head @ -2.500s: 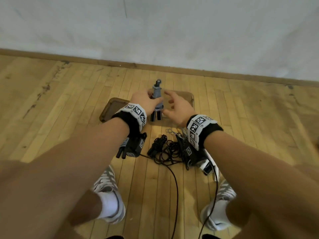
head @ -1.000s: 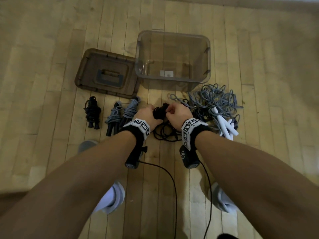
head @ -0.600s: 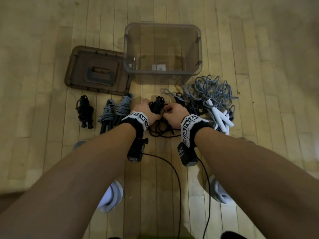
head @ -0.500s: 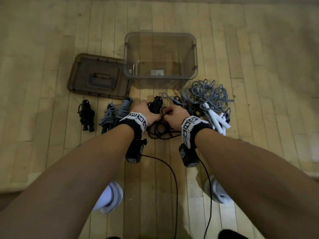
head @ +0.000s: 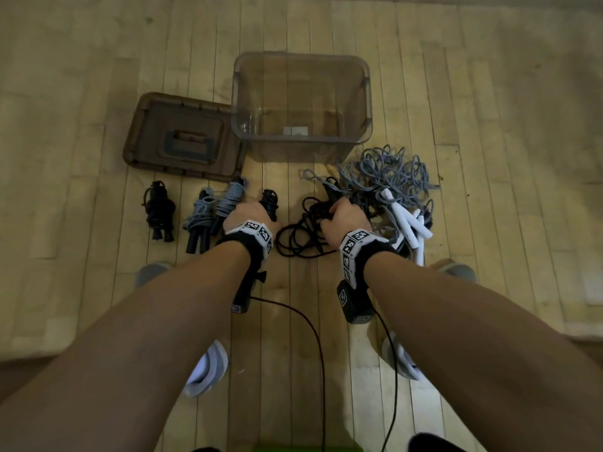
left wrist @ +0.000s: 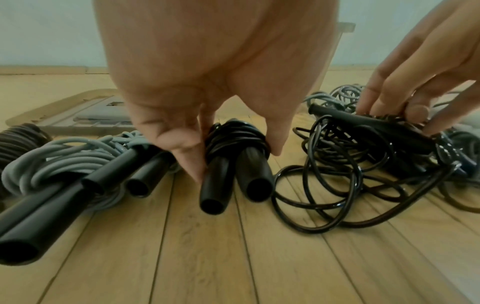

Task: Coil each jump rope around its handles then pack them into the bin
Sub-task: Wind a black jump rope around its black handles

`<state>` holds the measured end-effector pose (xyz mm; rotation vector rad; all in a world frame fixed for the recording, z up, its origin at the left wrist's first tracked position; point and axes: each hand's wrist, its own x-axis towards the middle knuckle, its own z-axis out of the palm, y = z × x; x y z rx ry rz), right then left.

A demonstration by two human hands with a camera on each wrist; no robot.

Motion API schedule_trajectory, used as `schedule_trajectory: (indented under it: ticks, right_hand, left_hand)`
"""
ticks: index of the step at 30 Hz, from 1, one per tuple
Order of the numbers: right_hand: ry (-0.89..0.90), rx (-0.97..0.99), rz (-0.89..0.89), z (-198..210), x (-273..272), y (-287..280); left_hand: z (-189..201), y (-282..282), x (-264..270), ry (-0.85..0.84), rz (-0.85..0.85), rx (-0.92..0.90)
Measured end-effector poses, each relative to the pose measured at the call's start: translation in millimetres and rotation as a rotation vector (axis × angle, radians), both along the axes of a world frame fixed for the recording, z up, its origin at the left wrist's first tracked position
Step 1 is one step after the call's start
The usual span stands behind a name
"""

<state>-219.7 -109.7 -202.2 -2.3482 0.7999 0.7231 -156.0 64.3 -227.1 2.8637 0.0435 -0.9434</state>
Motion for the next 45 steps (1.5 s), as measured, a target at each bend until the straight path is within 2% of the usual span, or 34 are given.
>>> schedule_trajectory:
  ticks: [4,7,9,12,15,19,23,26,30,33,37,41,45]
  right_hand:
    - [0.027,-0.061,0.026,-5,3,-2]
    - [0.007,-0.116,0.051,-7,6,-4]
    - [-0.014,-0.155,0.055,-8,3,-8]
    - [-0.021,-0.248,0.047,-9,-3,-20]
    - [-0.023,-0.227,0.070,-18,-4,-31]
    - [0.025,-0.119,0.127,-26,1,-26]
    - [0.081,-0.003,0.185,-57,9,-23]
    - [0.103,0.097,0.228,-31,9,-18]
    - [0.018,0.270,0.056,-24,4,-18]
    - [-0.076,0.278,-0.015,-22,4,-17]
    - [-0.150,0.295,-0.020,-4,9,-12]
    - [-0.221,0.257,0.042,19,12,-4]
    - [-0.298,0.238,0.126,48,14,0]
  left_hand:
    - [-5,-7,3,0.024,0.034,0.123]
    - [0,-26,2,-0.134,-0.020,0.230]
    - [1,-41,5,-0.203,-0.095,0.123]
    - [-3,-63,11,-0.019,-0.102,-0.205]
    - [-7,-77,6,0.053,0.016,-0.365]
    - [-6,-89,0,0.029,0.082,-0.375]
    - [-9,-91,2,0.039,-0.055,-0.268]
    - [-14,-89,4,0.104,-0.084,-0.259]
    - [-8,-83,3,0.164,0.031,-0.289]
    - [-3,-75,4,0.137,0.101,-0.337]
    - [12,-68,4,0.050,0.186,-0.467]
    - [40,-58,8,0.068,0.368,-0.703]
    - [70,-48,9,0.079,0.465,-0.883]
